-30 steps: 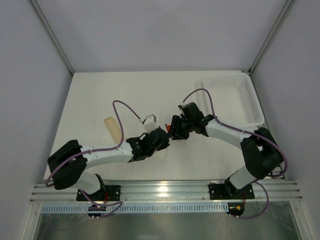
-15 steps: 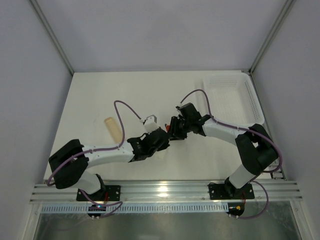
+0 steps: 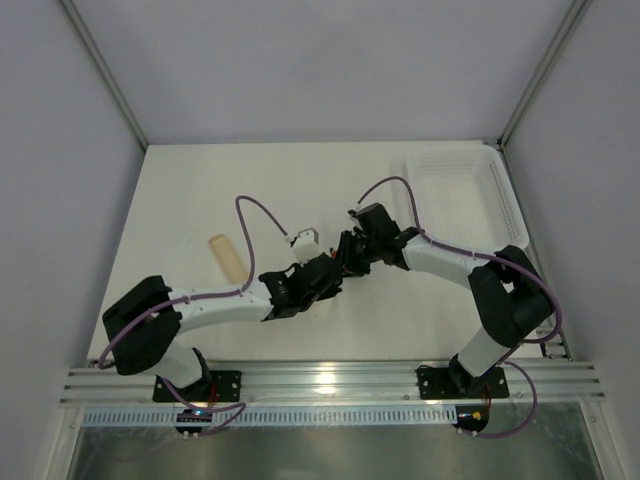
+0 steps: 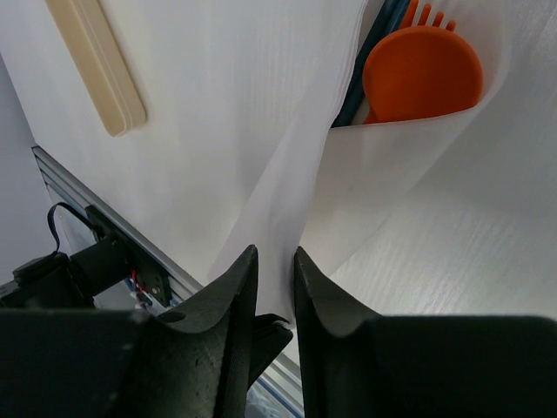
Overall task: Place the utensils on the paper napkin and roll it up
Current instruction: Roll the napkin at the center of the board.
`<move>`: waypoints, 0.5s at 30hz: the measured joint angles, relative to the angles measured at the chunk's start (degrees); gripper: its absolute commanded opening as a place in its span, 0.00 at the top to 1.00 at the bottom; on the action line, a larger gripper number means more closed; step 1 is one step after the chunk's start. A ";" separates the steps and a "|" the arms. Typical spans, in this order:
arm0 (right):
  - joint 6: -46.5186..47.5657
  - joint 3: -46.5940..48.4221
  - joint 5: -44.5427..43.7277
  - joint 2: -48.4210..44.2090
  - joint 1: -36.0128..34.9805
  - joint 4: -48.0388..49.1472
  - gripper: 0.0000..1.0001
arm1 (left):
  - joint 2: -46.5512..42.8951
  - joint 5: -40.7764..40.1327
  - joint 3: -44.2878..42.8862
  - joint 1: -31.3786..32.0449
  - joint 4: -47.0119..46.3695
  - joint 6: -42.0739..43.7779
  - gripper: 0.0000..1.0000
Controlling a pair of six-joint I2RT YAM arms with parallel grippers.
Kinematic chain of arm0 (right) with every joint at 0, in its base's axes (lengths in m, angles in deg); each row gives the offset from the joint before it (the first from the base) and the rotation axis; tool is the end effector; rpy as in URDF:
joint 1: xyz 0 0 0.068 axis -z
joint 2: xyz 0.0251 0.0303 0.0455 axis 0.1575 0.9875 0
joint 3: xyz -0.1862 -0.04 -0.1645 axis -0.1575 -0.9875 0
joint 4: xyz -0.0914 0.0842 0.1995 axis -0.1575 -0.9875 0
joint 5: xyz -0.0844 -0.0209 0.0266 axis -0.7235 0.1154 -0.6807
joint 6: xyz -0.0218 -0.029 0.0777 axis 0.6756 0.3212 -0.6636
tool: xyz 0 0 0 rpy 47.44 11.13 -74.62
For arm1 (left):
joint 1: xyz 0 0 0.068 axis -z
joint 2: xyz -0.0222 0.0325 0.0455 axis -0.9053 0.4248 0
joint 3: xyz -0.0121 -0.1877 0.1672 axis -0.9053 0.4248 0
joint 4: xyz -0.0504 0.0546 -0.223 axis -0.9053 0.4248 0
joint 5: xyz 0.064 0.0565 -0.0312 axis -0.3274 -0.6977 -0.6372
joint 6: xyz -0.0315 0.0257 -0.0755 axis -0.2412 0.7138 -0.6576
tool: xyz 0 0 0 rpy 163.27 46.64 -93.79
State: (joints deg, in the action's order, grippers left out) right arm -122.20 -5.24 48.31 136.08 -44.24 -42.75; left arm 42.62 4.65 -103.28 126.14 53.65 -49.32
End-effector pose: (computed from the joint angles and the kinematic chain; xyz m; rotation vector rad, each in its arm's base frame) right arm 0.2521 0.2140 0.1524 -0.0401 2.6807 1.0169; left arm 0.1814 -0.2601 0.1730 -0.3379 2.2898 -0.6478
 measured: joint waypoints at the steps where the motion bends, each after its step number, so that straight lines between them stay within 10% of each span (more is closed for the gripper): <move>1: -0.07 0.00 0.11 0.00 -0.02 -0.02 0.76 | 0.04 -0.02 0.00 0.07 0.20 0.22 1.00; 15: -0.48 -0.57 1.27 0.24 -0.11 1.07 0.82 | 0.11 -0.02 0.00 0.11 0.76 1.09 0.98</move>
State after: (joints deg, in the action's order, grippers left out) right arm -122.68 -5.80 49.58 136.32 -44.35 -41.68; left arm 42.72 4.63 -103.28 126.25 54.41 -48.22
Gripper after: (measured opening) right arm 0.193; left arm 0.009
